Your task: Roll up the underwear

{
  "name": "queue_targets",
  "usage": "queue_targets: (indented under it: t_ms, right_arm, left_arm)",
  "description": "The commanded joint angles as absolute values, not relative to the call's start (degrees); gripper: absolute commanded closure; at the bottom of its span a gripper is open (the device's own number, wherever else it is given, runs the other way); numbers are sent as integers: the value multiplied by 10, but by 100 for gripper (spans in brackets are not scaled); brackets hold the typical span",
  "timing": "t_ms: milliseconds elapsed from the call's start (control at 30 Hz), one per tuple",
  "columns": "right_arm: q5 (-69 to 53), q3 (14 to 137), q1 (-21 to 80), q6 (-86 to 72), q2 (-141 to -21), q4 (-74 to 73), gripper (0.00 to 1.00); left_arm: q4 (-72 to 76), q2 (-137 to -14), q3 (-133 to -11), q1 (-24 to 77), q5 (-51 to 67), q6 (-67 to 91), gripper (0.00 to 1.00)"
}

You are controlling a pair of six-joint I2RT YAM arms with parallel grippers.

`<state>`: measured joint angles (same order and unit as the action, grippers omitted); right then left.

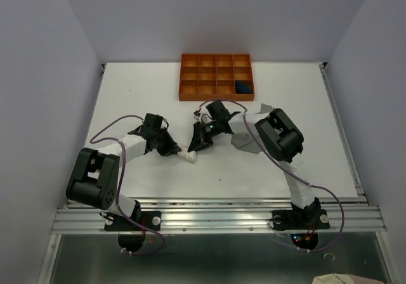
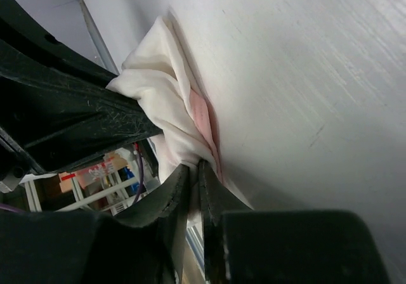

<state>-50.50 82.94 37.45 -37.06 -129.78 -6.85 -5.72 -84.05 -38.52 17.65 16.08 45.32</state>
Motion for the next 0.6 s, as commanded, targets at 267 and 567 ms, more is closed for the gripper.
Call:
queue_targets:
  t_ms: [267, 567]
  right_arm:
    - [-366, 796, 372, -240, -1196, -30, 56]
    - [-278, 711, 421, -90, -1056, 48, 45]
  left_arm:
    - [-115, -868, -391, 182, 103, 461, 100]
    - [-133, -871, -399, 189, 100, 460, 100]
